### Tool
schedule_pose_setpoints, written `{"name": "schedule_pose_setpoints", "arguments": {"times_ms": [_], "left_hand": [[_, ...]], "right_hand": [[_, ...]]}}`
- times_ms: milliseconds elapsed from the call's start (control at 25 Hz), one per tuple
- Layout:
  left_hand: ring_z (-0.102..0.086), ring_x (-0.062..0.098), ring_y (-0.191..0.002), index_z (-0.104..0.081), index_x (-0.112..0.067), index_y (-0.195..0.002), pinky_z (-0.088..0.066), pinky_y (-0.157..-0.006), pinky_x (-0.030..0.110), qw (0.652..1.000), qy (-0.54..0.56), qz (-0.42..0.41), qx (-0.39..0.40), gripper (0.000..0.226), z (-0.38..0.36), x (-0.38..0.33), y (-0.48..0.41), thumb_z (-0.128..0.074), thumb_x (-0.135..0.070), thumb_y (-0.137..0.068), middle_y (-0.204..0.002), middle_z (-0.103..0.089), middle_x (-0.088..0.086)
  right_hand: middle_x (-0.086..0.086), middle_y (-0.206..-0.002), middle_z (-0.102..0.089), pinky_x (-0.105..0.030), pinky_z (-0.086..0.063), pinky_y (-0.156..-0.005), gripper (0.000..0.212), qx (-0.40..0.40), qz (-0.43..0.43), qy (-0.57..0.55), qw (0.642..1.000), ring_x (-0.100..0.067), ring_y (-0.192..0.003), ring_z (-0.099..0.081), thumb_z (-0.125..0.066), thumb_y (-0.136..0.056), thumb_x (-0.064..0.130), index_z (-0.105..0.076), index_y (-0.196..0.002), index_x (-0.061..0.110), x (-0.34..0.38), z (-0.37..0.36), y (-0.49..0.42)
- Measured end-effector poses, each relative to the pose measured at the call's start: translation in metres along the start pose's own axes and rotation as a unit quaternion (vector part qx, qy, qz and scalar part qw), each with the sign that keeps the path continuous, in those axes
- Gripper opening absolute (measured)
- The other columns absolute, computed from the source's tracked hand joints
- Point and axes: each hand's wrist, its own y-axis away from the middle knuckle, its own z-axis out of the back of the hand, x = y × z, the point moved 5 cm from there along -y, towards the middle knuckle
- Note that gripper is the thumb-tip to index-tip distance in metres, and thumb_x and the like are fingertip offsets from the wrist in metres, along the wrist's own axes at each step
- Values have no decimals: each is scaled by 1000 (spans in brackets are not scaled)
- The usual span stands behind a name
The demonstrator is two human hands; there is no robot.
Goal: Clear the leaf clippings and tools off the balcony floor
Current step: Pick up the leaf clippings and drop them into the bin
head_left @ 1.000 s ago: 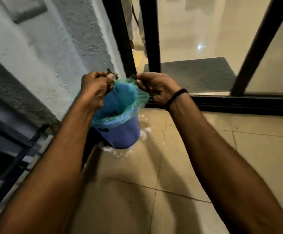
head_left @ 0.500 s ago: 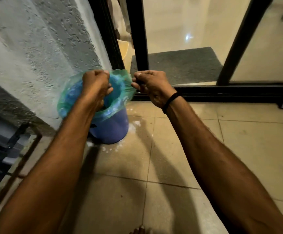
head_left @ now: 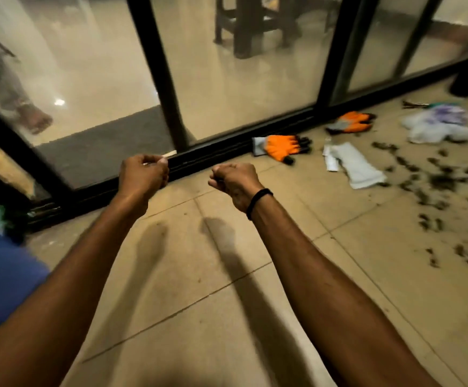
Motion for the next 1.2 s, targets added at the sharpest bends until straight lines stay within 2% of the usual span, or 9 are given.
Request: {"name": "schedule_pose_setpoints", "arguments": {"times_ms": [200, 440, 640, 720, 800, 840, 960, 1080, 1200], "left_hand": [[-67, 28, -88, -64, -13, -106, -57, -85, 42, 985, -86, -76, 129, 11, -129, -34, 26, -62, -17, -97, -94, -68, 13], [-69, 25, -80, -67, -4, -107, -60, -81, 42, 971, -107, -53, 207, 19, -262, -44, 51, -65, -18, -95, -90, -71, 14], [-71, 24, -80, -68, -11, -101, -61, -77, 42, 937, -196, -104, 271, 15, -327, -48, 82, -65, -24, -94, -88, -72, 10], [-71, 22, -78, -67, -11, -102, -60, -75, 40, 914, -240, -134, 297, 15, -349, -53, 92, -64, -24, -95, -87, -72, 9], [-70, 22, -78, -67, -10, -102, -61, -77, 41, 899, -262, -154, 314, 15, -373, -59, 102, -64, -24, -96, -86, -72, 8], [-70, 23, -79, -67, -12, -99, -61, -78, 43, 896, -264, -161, 320, 14, -387, -61, 108, -64, -25, -95, -86, -72, 8], [-70, 25, -84, -67, -20, -87, -59, -82, 44, 881, -262, -185, 348, 10, -434, -61, 133, -64, -29, -92, -86, -72, 7], [-69, 26, -92, -69, -16, -99, -57, -88, 40, 857, -278, -213, 378, 18, -468, -47, 155, -64, -31, -91, -96, -74, 7], [-65, 27, -101, -68, -11, -103, -54, -90, 37, 845, -301, -210, 388, 17, -485, -27, 155, -60, -21, -92, -106, -71, 10]], "right_hand": [[-15, -79, -54, -26, -60, -63, 14, -117, 27, -38, 992, -21, -76, -58, -60, -86, -12, -59, -80, 1, 28, 150, 6], [-13, -83, -63, -33, -58, -77, 18, -223, -1, -75, 972, -23, -79, -63, -61, -86, -9, -64, -73, 3, 14, 267, 19], [-11, -77, -62, -35, -59, -78, 24, -295, 8, -86, 952, -21, -74, -63, -61, -86, -7, -62, -66, 5, 19, 340, 29], [-10, -80, -64, -36, -59, -79, 18, -319, 14, -95, 943, -20, -73, -64, -62, -87, -5, -65, -71, 4, 22, 360, 37], [-6, -80, -65, -34, -60, -77, 7, -340, 17, -102, 935, -16, -70, -64, -62, -88, -3, -68, -86, -1, 24, 376, 46], [-5, -79, -65, -34, -60, -76, 8, -355, 16, -101, 929, -14, -68, -64, -62, -89, -2, -69, -93, -2, 24, 385, 50], [-4, -80, -66, -35, -60, -75, 9, -396, 13, -72, 915, -13, -65, -65, -63, -89, 2, -70, -96, 1, 21, 415, 69], [1, -75, -70, -37, -61, -76, 9, -444, -3, -3, 896, -14, -66, -70, -67, -86, 6, -74, -83, 11, 12, 447, 96], [0, -81, -74, -35, -61, -75, 13, -495, -21, 77, 865, -17, -71, -72, -68, -85, 11, -74, -76, 17, 2, 473, 110]]}}
